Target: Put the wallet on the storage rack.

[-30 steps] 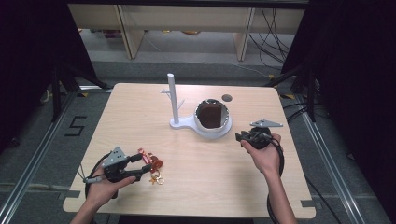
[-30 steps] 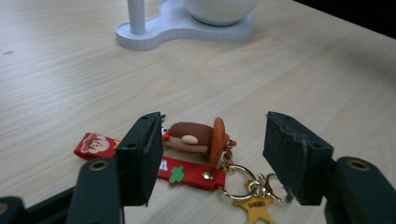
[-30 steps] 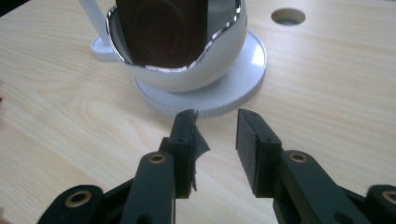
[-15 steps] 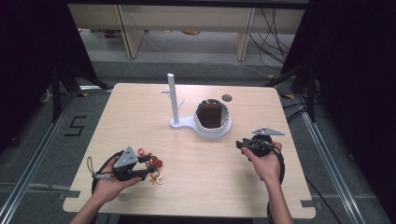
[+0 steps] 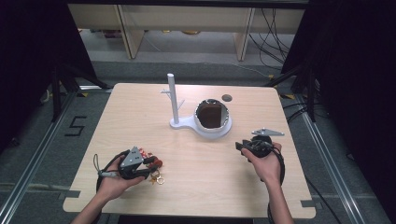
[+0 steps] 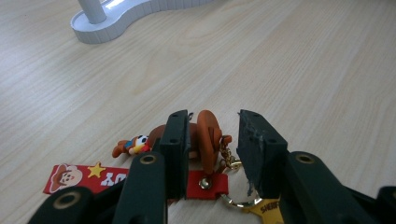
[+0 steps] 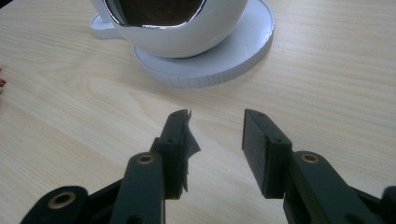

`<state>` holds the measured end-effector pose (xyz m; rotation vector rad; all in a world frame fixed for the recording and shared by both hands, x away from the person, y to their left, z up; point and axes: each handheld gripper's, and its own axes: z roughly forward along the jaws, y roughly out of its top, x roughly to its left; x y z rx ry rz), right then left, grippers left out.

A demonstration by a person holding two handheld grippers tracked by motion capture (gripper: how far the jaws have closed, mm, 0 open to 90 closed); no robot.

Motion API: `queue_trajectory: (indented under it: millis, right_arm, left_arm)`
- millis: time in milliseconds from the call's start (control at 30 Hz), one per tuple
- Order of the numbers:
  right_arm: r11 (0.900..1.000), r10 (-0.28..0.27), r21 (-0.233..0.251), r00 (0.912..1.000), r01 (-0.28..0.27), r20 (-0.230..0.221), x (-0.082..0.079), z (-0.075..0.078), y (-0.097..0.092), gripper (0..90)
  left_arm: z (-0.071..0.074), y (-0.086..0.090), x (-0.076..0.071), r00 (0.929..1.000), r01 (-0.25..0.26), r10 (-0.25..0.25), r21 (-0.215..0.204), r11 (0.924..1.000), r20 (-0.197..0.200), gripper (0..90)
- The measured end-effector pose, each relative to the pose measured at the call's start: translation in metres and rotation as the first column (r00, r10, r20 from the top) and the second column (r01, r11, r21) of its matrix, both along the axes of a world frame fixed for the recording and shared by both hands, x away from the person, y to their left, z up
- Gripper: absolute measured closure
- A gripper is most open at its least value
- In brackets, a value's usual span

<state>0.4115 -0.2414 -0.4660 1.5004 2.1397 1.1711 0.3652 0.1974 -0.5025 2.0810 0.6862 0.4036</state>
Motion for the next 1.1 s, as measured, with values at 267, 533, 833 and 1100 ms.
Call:
queue_trajectory:
  millis: [267,533,833,1100]
  right_arm:
    - [0.9998,0.009,-0.020,0.9998,-0.009,-0.015,0.000,0.003,-0.002,61.3]
    - [0.9986,0.036,-0.038,0.9993,-0.036,-0.010,0.000,0.001,-0.005,61.1]
    - [0.9998,0.006,-0.017,0.9991,-0.007,-0.042,-0.003,0.001,-0.007,60.6]
    - [0.9992,0.038,-0.010,0.9990,-0.038,-0.024,0.000,-0.001,-0.008,60.5]
  left_arm:
    - [0.032,0.016,0.021,0.9892,0.146,-0.138,0.269,0.9519,-0.048,57.0]
    - [0.038,-0.006,0.045,0.8933,0.426,-0.433,0.535,0.7292,-0.122,42.4]
    - [0.024,-0.021,0.059,0.8296,0.520,-0.536,0.567,0.6385,-0.158,40.3]
    - [0.022,-0.024,0.063,0.8050,0.551,-0.568,0.573,0.6067,-0.173,44.9]
